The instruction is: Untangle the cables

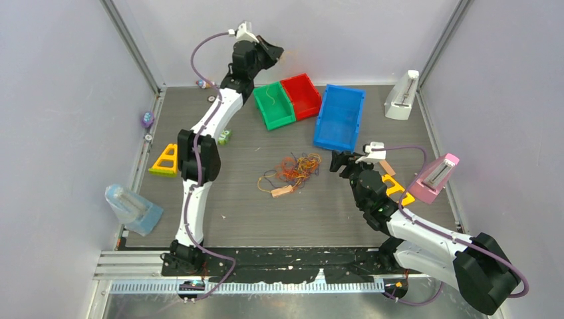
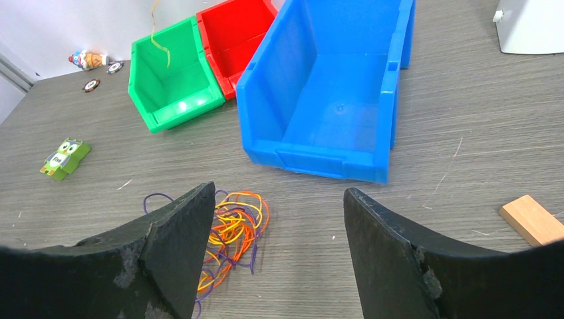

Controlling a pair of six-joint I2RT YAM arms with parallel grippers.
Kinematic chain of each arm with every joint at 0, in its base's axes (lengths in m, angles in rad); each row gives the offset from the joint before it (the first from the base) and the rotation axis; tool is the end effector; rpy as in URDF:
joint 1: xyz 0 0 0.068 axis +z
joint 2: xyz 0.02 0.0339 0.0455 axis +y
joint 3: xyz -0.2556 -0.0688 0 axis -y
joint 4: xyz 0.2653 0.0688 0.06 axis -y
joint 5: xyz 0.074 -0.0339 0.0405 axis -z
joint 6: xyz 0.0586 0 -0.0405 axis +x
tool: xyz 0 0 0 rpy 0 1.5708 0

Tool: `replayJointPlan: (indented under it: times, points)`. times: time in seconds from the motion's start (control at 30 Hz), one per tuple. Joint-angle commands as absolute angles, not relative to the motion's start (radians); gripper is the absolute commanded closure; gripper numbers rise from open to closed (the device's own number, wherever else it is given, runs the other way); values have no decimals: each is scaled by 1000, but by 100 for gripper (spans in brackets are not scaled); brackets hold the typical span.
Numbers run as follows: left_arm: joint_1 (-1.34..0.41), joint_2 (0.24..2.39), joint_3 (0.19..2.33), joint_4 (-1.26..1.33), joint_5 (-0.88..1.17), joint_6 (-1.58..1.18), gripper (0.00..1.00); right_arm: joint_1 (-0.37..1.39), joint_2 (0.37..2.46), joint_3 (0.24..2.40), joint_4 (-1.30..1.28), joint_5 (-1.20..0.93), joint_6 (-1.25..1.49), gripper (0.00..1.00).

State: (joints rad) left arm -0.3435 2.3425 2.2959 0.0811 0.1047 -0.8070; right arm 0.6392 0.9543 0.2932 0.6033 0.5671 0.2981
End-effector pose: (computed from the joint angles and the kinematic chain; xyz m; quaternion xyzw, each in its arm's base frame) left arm 0.5612 -0.2072 0.3488 -0.1227 0.6839 -0.4212 0.5828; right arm 0.2127 0.1189 0.1994 0.0707 0.7207 0.1161 0.6798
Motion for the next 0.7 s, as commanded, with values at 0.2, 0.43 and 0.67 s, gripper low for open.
replayJointPlan:
  times: [0.2, 0.43, 0.67]
  points:
    - [-318, 2229, 1990, 208, 125, -763, 100, 631, 945, 305, 637, 575, 302, 25]
    - [-284, 2135, 1805, 158, 90, -716, 100, 629, 942, 304, 637, 572, 304, 25]
    - [-258, 2106, 1740, 46, 23, -680, 100, 627, 945, 305, 637, 570, 305, 25]
